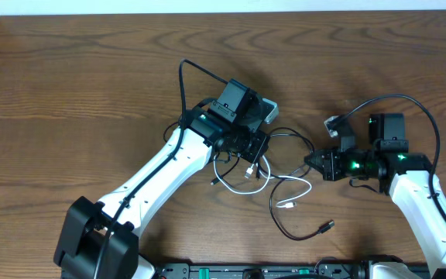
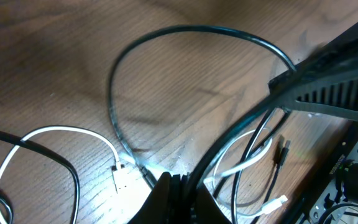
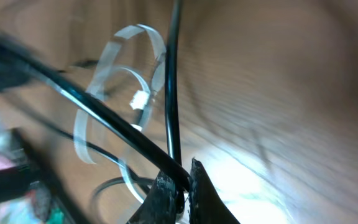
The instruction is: Untangle cables
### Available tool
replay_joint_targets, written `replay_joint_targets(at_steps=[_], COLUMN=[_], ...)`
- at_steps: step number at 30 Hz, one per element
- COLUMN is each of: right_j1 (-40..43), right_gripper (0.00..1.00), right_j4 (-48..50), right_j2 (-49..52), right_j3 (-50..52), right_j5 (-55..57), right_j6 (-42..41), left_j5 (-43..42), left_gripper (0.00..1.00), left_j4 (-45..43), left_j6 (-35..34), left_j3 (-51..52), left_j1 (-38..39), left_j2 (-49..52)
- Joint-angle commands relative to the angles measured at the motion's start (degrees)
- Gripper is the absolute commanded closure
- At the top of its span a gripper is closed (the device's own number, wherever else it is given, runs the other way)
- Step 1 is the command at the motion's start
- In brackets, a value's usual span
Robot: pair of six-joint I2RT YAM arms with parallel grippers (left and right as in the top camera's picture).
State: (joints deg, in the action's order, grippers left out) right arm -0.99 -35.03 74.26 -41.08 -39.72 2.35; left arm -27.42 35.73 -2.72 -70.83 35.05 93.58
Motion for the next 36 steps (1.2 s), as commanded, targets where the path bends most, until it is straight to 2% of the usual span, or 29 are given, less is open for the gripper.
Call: replay_joint_targets(at_steps=[1,5,10,11,15,16,24,27,33,36], right_j1=[0.15,0.17,0.17,0.17,0.15,0.15,0.15,0.15,0.15,0.15], right_gripper=[0.99,0.99,0.94,0.89,0.55,0.53,0.54,0.46,0.36,0.31], right_j4=[-3.04,-6.29,-6.58,-6.58,-6.58,-6.58,-6.25,-5.49,-2.62,-1.27], right_j2=[0.0,0.0,0.0,0.0,0.0,0.0,0.0,0.0,0.0,0.0], right_j3=[0.04,0.04,0.04,0.07,0.04,0.04,0.04,0.07,0.04,0.04], right_j5=[21.79,34.45,35.91,35.93,35.91,35.91,35.47,31.52,8.44,5.57], right_j6=[-7.56,-13.42,-14.14,-14.16,-14.14,-14.14,-14.58,-13.64,1.03,1.16], left_j5=[3.48,3.69,3.69,3.69,3.65,3.61,0.81,-2.51,-6.21,-4.5], left_gripper=[0.93,0.92,0.93,0.93,0.93,0.92,0.93,0.93,0.93,0.93], left_j4=[-0.02,-0.04,-0.2,-0.31,-1.84,-2.12,-2.89,-3.48,-5.66,-7.54], left_j6=[0.52,0.52,0.5,0.33,-0.55,-0.57,-0.52,-0.52,-0.55,-1.36], left_j3=[-0.28,-0.28,-0.28,-0.28,-0.28,-0.31,-0.33,-0.35,-0.35,-0.35], left_j1=[-0.37,-0.35,-0.35,-0.35,-0.35,-0.35,-0.35,-0.35,-0.37,-0.37], left_j2=[0.28,0.28,0.28,0.28,0.2,0.15,-2.69,-4.63,-10.6,-13.94])
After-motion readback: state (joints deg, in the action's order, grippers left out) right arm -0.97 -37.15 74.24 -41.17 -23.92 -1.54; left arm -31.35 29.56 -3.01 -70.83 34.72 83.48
